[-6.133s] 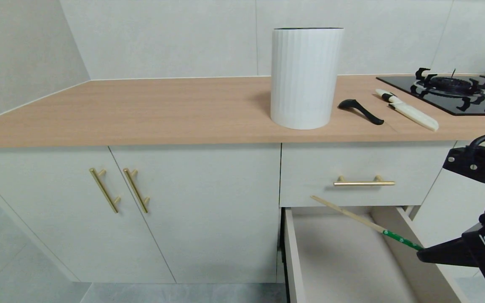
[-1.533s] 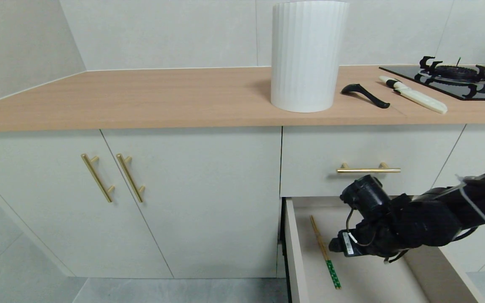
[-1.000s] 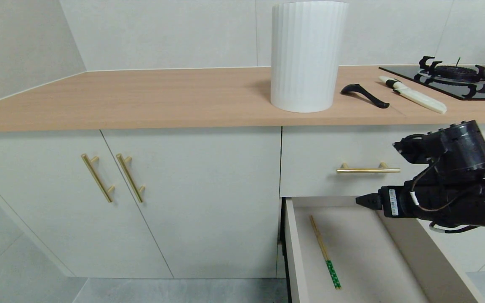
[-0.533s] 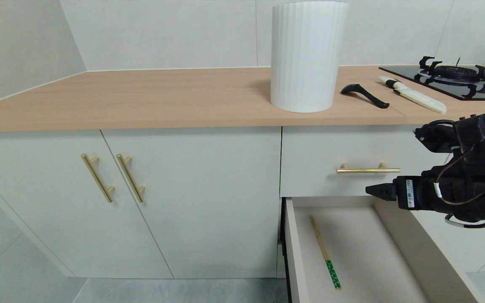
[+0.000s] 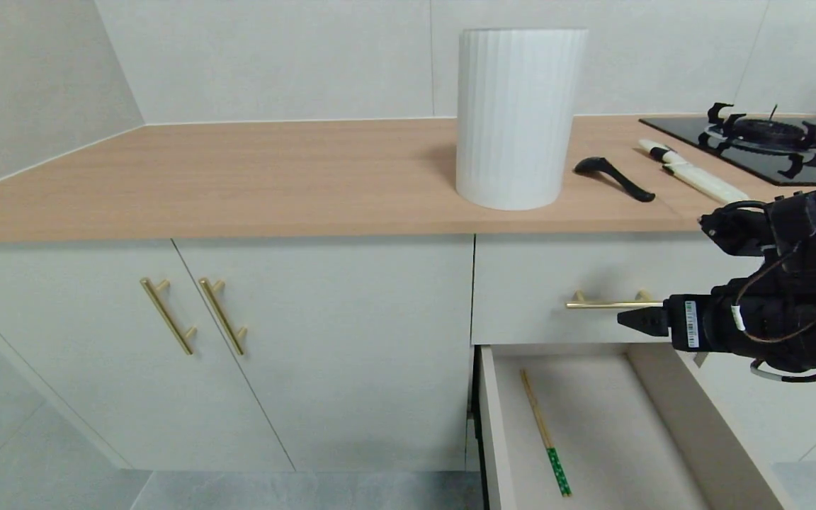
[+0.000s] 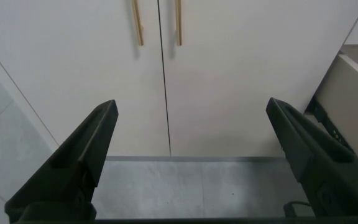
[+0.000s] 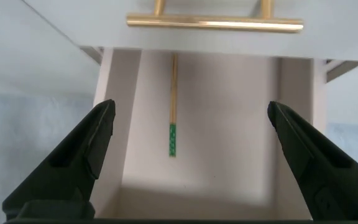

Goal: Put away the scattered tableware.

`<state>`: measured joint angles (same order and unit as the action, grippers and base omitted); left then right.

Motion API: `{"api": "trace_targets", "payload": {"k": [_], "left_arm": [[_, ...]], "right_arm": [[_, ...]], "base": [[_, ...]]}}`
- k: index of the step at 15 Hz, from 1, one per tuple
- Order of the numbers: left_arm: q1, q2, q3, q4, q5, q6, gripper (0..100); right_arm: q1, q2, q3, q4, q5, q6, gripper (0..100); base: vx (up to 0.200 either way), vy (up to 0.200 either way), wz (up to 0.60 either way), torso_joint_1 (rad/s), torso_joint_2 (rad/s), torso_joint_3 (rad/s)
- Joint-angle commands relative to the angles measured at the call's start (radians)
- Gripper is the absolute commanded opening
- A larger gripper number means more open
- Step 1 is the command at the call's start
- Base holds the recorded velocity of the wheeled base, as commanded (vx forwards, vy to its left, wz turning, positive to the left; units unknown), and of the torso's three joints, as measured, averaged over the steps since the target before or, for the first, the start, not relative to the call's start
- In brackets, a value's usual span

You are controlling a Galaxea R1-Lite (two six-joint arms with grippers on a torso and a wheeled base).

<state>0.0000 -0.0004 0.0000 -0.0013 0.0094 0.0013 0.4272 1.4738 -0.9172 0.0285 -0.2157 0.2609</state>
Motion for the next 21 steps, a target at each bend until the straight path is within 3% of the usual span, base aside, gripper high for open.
{"api": "trace_targets", "payload": {"k": [1, 11, 16, 18, 21], "left_arm": [[0.0, 0.0, 0.0, 0.0, 0.0, 0.0, 100], [0.0, 0.0, 0.0, 0.0, 0.001, 0.0, 100], [0.0, 0.0, 0.0, 0.0, 0.001, 0.0, 100], [0.0, 0.0, 0.0, 0.0, 0.001, -0.001, 100], [0.0, 0.0, 0.0, 0.0, 0.001, 0.0, 100]], "right_arm": [[0.002, -0.001, -0.002, 0.001, 0.001, 0.0, 100], [0.002, -0.007, 0.008, -0.01, 0.001, -0.017, 100], [-0.012, 0.028, 0.009, -0.151, -0.013, -0.077, 100], [-0.047, 0.065, -0.005, -0.245, 0.021, -0.117, 100], [-0.163, 0.218, -0.106, -0.355, 0.187, -0.236, 100]], "base": [[0.0, 0.0, 0.0, 0.124, -0.55, -0.3], [0.0, 0.0, 0.0, 0.161, -0.45, -0.271], [0.0, 0.0, 0.0, 0.018, -0.04, -0.024], [0.0, 0.0, 0.0, 0.0, 0.0, 0.0], [0.0, 0.0, 0.0, 0.0, 0.0, 0.0]]}}
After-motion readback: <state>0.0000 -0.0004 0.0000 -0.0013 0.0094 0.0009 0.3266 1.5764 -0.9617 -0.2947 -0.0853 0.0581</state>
